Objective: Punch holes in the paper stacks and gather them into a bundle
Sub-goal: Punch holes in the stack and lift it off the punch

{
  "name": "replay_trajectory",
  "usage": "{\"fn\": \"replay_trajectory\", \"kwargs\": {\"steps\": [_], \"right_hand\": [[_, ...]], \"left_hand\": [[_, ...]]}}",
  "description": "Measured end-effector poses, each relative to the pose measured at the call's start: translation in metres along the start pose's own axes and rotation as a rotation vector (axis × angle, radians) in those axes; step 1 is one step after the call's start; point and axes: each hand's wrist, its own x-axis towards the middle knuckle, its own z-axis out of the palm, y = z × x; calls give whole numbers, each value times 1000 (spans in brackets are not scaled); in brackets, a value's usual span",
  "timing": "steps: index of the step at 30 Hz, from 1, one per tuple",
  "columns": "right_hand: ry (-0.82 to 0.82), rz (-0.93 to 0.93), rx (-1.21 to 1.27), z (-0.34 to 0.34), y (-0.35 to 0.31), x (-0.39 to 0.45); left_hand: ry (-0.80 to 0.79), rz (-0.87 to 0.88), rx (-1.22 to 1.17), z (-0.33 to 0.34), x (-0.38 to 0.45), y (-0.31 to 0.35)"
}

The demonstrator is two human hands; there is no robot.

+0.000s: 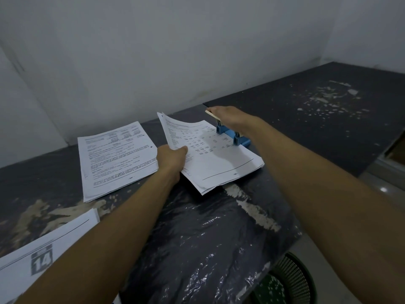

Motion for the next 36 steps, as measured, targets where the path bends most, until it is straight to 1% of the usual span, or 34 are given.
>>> {"fn": "replay_trajectory", "kwargs": {"steps": [3, 5, 6, 8, 12, 14, 19, 23, 27, 32, 36], "right_hand": [[2, -34, 8, -1, 1, 0], [48, -73, 13, 0, 2, 0], [65, -100, -23, 0, 2, 2], [76, -115, -2, 2, 3, 2], [69, -50, 84, 3, 1, -1], [9, 16, 67, 5, 0, 0], [5, -20, -101, 8, 0, 2], [-2, -62, -161, 9, 2, 3], [-9, -65, -173, 11, 3, 3], [-16, -26, -54, 20, 1, -1], [8, -37, -87, 24, -1, -4]], "left_hand": [[0, 2, -7, 3, -1, -2], [4, 13, -11, 3, -1, -3], [4, 20, -15, 3, -1, -3], [2, 26, -22, 3, -1, -3], [4, 11, -23, 3, -2, -3], [-4, 7, -47, 3, -3, -3], [4, 5, -46, 4, -4, -3], [25, 4, -15, 6, -5, -3], [31, -4, 3, 6, -4, -2], [40, 1, 26, 6, -6, -2], [45, 16, 46, 6, -7, -2]]}}
